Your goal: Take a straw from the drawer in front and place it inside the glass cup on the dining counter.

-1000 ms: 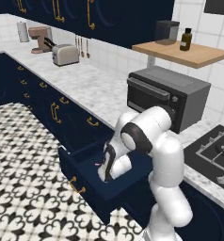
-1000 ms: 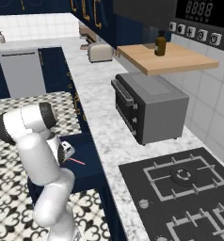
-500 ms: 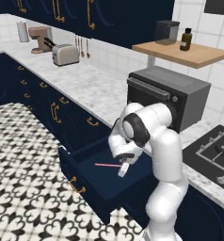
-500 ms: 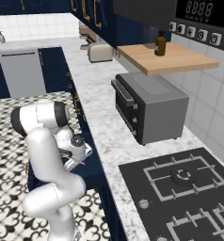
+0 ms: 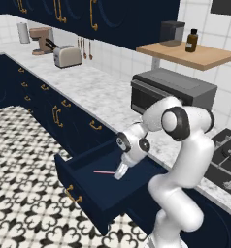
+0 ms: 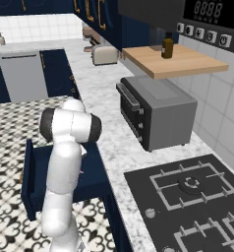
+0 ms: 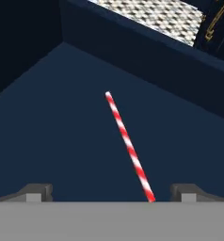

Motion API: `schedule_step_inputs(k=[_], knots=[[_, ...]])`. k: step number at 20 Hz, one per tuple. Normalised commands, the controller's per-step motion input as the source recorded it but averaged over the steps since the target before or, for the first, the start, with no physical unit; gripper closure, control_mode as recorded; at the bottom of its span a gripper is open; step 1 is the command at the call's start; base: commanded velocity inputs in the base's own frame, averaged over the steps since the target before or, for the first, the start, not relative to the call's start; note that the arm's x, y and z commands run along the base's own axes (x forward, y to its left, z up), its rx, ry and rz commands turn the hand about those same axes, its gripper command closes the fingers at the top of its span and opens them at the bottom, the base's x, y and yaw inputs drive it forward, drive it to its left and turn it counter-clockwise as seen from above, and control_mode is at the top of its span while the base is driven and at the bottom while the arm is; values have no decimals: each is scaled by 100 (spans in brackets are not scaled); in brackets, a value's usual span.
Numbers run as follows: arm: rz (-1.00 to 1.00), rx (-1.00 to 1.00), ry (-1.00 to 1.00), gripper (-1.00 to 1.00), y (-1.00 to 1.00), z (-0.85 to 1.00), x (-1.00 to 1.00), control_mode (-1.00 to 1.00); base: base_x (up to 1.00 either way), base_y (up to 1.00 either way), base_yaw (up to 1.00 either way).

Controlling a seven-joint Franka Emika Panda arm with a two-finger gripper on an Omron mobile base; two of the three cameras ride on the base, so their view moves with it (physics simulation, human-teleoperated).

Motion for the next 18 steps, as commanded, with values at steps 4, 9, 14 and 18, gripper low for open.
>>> schedule_step_inputs(k=[4,9,14,18], knots=[[0,2,0,-100,42,100,18,-100,0,0,0],[-3,0,6,-100,27,100,2,-100,0,0,0],[-11,0,39,-100,0,26,14,-100,0,0,0],[-12,-2,39,-100,2,-6,69,-100,0,0,0]])
